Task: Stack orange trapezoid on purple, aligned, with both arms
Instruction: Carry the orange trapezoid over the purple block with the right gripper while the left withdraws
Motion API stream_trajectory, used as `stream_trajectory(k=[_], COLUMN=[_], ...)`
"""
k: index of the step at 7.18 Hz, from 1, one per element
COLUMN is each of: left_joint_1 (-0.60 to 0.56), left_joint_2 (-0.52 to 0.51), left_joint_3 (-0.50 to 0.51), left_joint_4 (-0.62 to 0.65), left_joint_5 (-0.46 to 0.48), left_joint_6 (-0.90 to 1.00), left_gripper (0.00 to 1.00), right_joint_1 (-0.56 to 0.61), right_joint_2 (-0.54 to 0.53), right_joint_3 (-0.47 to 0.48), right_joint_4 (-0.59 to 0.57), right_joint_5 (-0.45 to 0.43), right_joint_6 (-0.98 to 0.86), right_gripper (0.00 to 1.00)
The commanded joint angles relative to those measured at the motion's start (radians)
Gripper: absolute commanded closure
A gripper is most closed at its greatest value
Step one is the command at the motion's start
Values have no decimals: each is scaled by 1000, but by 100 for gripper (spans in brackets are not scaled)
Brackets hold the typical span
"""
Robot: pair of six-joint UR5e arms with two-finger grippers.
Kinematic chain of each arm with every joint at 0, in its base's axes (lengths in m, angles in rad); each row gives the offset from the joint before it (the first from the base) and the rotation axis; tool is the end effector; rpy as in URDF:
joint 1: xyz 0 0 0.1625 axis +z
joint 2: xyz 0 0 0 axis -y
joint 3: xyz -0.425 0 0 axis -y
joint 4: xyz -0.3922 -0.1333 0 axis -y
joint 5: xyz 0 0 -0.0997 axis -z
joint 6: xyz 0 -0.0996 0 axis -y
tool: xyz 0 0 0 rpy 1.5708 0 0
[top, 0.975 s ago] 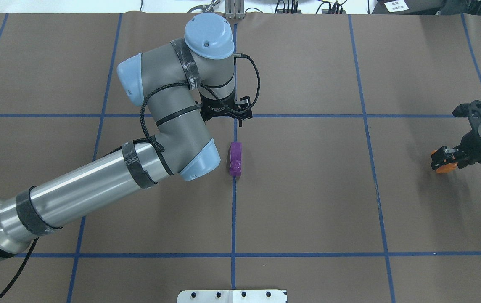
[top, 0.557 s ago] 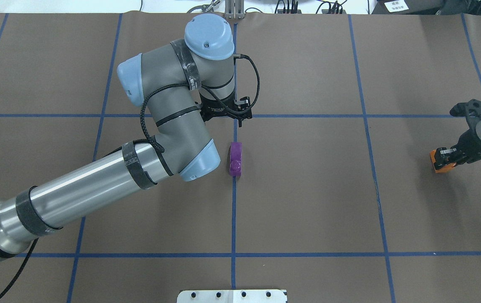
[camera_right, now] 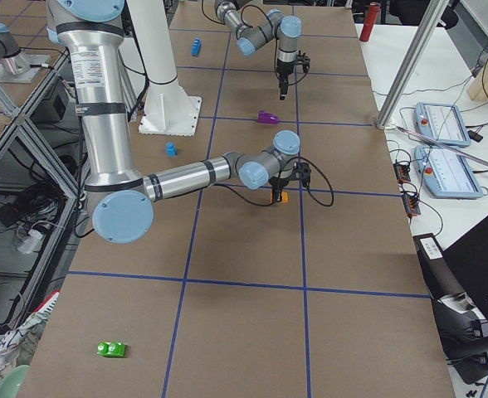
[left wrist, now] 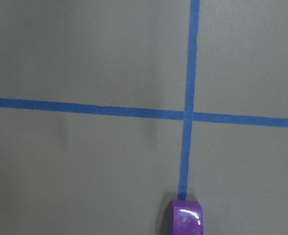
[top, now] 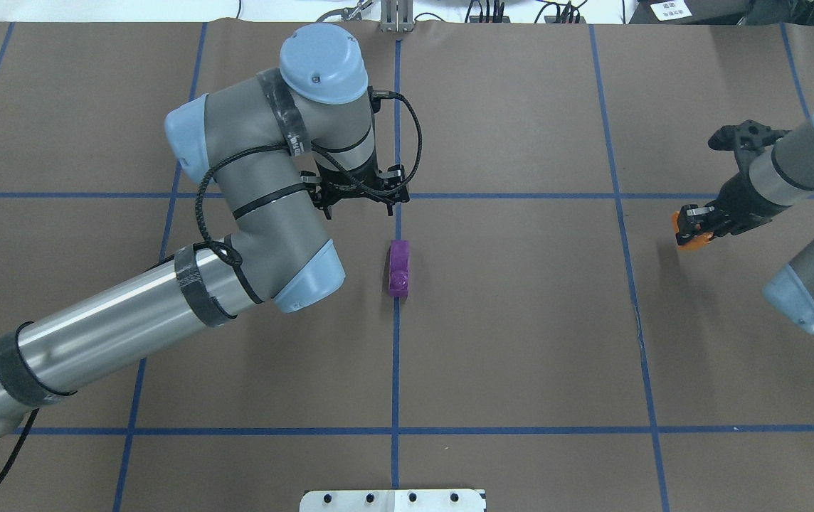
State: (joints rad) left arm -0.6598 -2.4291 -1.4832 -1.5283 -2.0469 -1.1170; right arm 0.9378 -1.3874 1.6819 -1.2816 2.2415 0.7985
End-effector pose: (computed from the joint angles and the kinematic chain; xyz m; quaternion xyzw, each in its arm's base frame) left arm 0.5280 -0.5206 0.1668 -0.0042 0.4102 -0.0098 0.9119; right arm -0.2850 -0.5091 0.4767 -0.0018 -0.4161 -0.0196 0.9091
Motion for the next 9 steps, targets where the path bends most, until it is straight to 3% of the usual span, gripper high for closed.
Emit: stream_trajectory(k=[1, 3, 5, 9], left_joint_1=[-32, -69, -95, -100], left_joint_2=[202, 327, 383, 389], left_joint_3=[-197, -274, -281, -292], left_joint_4=[0, -7, -13, -15], left_joint_5=[-1, -4, -4, -4], left_joint_6=[102, 184, 226, 221], left_gripper=[1, 1, 1, 1], right_joint_1=[-144, -267, -371, -404], right_joint_2=[230, 455, 598, 636], right_joint_3=[21, -5, -91, -134], right_joint_4=[-149, -302, -329, -331], right_joint_5=[-55, -97, -193, -198], right_joint_6=[196, 335, 396, 384], right_gripper=[100, 100, 100, 100])
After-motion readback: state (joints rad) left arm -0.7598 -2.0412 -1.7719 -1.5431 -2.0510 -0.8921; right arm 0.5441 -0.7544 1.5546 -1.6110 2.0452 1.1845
